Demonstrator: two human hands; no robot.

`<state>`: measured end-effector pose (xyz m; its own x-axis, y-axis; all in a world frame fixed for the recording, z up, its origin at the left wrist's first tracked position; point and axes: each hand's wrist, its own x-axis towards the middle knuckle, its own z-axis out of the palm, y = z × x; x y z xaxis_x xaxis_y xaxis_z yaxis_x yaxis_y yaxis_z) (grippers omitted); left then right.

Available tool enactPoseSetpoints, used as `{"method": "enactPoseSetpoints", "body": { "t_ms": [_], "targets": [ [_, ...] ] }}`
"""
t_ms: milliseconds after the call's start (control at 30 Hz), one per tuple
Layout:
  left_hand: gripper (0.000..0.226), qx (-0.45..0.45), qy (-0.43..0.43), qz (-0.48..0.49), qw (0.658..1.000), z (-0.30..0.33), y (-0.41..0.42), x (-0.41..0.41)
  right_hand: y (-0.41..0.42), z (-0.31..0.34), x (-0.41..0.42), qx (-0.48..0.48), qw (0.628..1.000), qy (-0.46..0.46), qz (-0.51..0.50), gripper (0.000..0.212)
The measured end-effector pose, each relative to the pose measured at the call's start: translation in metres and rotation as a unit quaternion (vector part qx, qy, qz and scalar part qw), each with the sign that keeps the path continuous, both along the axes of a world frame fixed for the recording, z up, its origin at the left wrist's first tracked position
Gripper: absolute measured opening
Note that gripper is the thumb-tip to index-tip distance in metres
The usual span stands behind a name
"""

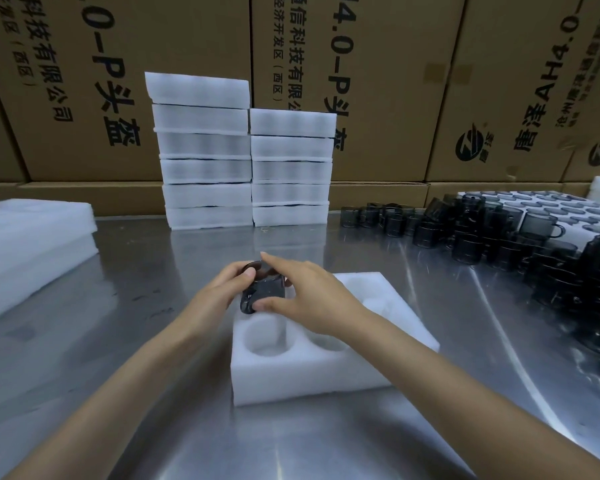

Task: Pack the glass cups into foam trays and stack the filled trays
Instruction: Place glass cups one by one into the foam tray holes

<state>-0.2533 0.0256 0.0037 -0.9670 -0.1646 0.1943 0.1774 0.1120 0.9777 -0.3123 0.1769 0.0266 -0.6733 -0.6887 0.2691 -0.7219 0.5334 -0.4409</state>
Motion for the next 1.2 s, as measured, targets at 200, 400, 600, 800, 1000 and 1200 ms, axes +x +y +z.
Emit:
{"method": "enactPoseSetpoints", "body": {
  "t_ms": [200, 400, 600, 800, 1000, 1200],
  "targets": [
    [0.052, -0.115, 0.041, 0.032, 0.992, -0.004, -0.009, 0.012, 0.012, 0.002, 0.006, 0.006, 0.999, 0.029, 0.017, 0.071],
    [0.051, -0.429, 0.151, 0.041, 0.89, -0.019, -0.019, 0.038, 0.017, -0.005, 0.008, 0.121, 0.992, 0.012, 0.04, 0.054],
    [0.05, -0.433, 0.143, 0.053, 0.888, -0.023, -0.015, 0.039, 0.015, -0.004, 0.007, 0.145, 0.989, 0.009, 0.041, 0.052],
    [0.054, -0.355, 0.128, 0.049, 0.925, -0.028, -0.009, 0.038, 0.022, 0.002, -0.002, 0.024, 0.999, 0.004, -0.025, 0.046],
    [0.048, -0.273, 0.07, 0.016, 0.959, -0.031, -0.003, 0.032, 0.099, 0.005, -0.07, -0.176, 0.946, 0.011, -0.273, 0.034],
    [0.062, -0.249, 0.071, 0.025, 0.966, -0.032, -0.001, 0.022, 0.157, -0.051, -0.125, -0.156, 0.877, -0.045, -0.452, 0.045]
  ]
}}
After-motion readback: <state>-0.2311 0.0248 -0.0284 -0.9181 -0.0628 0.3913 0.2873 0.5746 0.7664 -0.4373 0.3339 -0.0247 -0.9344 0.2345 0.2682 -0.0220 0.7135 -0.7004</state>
